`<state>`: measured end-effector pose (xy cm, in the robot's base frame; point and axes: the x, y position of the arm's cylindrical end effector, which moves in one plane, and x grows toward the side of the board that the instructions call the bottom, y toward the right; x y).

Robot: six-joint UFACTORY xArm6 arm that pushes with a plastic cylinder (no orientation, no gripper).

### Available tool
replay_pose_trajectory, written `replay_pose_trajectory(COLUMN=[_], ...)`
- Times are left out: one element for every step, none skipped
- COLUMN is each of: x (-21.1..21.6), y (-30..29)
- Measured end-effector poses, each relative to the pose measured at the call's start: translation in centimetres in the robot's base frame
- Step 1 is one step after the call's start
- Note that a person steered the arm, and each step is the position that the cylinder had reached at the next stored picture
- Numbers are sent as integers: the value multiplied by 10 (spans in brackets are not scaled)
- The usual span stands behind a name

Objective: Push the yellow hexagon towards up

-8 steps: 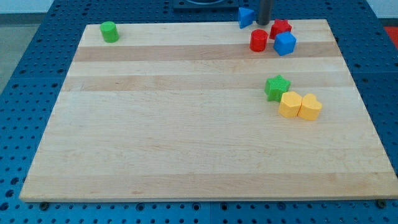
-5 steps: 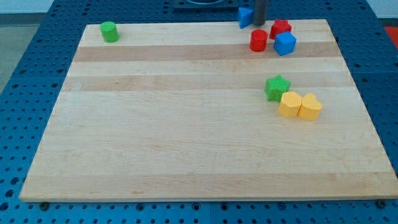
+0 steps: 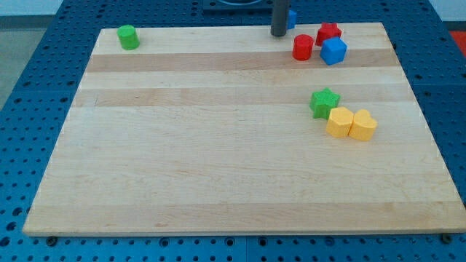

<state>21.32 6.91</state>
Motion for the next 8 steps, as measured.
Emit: replay_pose_trajectory(x=[2,2,0,-9,-20,-20,-20,-20], y=[-15,-33,-46,-48,-48,-48,-47,-43])
